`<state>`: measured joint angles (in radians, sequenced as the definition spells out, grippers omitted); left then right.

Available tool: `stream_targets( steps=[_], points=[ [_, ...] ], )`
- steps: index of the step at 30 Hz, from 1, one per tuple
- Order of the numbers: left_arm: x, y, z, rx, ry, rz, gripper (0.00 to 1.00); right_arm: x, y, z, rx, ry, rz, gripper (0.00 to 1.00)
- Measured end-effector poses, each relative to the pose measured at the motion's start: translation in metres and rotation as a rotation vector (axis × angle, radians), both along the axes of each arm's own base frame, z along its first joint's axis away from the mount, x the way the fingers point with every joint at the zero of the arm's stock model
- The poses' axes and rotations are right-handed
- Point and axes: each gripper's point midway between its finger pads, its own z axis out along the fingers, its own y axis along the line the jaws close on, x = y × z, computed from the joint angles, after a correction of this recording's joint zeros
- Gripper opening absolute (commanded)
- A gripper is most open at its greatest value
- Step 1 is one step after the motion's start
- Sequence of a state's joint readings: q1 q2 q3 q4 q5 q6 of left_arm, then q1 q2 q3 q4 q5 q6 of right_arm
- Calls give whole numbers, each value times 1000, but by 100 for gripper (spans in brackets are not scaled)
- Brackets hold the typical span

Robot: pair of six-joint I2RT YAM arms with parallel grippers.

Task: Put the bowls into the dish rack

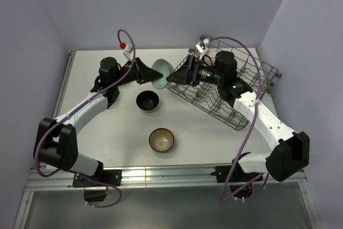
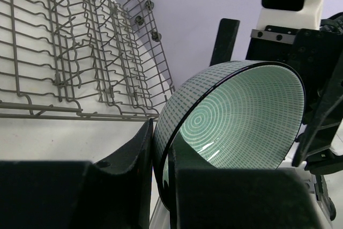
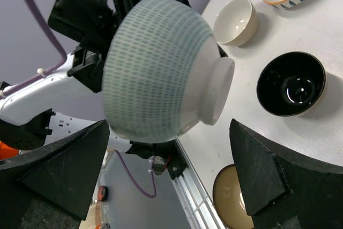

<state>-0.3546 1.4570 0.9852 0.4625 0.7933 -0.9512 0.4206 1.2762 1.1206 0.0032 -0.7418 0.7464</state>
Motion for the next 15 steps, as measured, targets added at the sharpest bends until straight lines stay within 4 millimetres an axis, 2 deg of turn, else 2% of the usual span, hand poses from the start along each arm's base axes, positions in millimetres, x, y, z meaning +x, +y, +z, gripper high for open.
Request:
stream_targets(
  steps=[7, 10, 15],
  points=[
    [-5, -4, -1, -3, 3, -17, 0, 3, 4, -5, -9, 12, 8, 98],
    [-8, -6, -4, -1, 8, -28, 0, 3, 5, -3, -4, 3, 9, 91],
    [-10, -7, -5, 0, 9, -35, 0, 2, 6, 2, 12, -13, 21, 70]
  ],
)
